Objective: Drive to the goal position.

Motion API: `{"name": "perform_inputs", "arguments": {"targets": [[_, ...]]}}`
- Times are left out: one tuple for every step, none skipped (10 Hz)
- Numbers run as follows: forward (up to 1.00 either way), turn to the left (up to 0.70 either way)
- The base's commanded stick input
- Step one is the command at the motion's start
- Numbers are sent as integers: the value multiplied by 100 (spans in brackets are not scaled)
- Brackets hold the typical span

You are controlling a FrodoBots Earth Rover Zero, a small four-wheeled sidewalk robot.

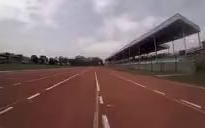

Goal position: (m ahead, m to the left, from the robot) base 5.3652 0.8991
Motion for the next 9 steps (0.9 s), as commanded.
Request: {"name": "perform_inputs", "arguments": {"targets": [[45, 1], [45, 1], [45, 1], [45, 1], [45, 1], [45, 1], [45, 1], [45, 1], [45, 1]]}}
